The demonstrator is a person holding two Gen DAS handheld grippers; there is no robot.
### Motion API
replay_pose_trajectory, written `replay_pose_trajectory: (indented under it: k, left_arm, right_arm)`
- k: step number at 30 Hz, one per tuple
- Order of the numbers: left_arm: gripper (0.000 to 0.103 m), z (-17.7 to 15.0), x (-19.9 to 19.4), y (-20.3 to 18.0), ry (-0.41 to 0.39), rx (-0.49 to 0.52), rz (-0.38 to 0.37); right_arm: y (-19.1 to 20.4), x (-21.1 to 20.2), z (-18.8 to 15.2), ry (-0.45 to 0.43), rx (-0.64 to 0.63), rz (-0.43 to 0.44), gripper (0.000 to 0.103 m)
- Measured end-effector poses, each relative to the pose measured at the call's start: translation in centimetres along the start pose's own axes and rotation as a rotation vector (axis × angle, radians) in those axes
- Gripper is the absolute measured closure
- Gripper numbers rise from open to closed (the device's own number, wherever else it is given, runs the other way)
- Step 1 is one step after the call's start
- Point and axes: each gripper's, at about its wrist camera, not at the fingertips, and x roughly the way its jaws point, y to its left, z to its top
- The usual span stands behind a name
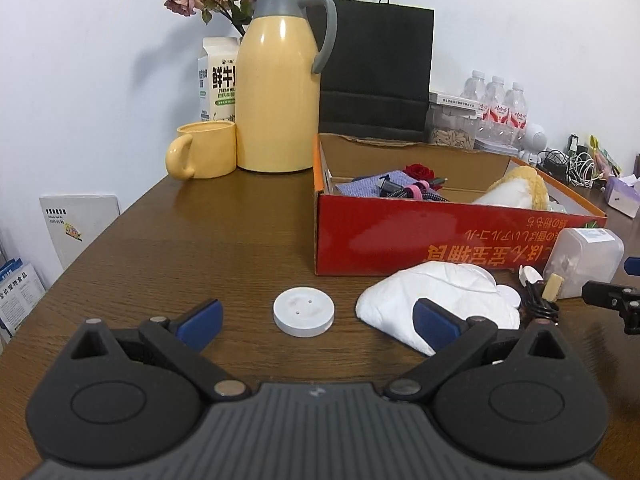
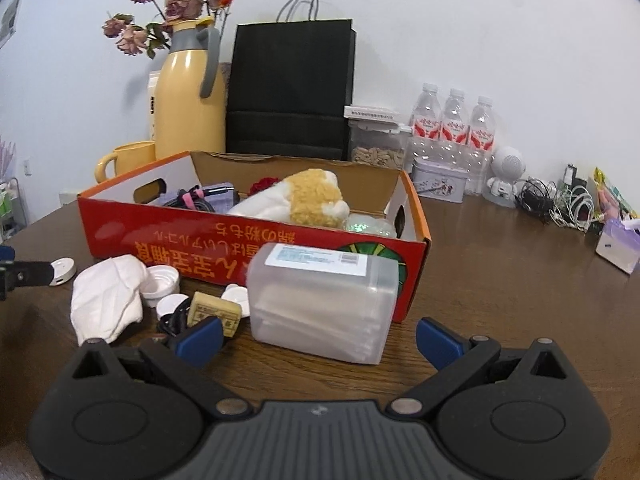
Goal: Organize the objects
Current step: 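Grasp the clear plastic container with the right tool while the left tool moves to another cap, then grasp the second white round cap with the left tool while the right tool lifts the container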
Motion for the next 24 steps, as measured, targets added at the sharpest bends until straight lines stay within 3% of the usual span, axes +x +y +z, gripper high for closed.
replay_pose_trajectory:
  k: [11, 15, 24]
  left_arm:
    - [0.000, 0.0, 0.1, 0.7, -0.001, -0.057, -0.007]
    - [0.000, 0.0, 0.1, 0.8, -0.001, -0.063, -0.011]
    - [0.000, -0.1, 0.4, 0.8, 0.009, -0.082, 0.000]
  right_arm:
    - [0.5, 1.9, 1.8, -0.023, 0.077, -0.048, 0.003]
    - [0.9, 3.5, 2.2, 0.019, 0.106, -0.089, 0.022]
    - [0.8, 3.4, 1.8, 0.002, 0.120, -0.056, 0.022]
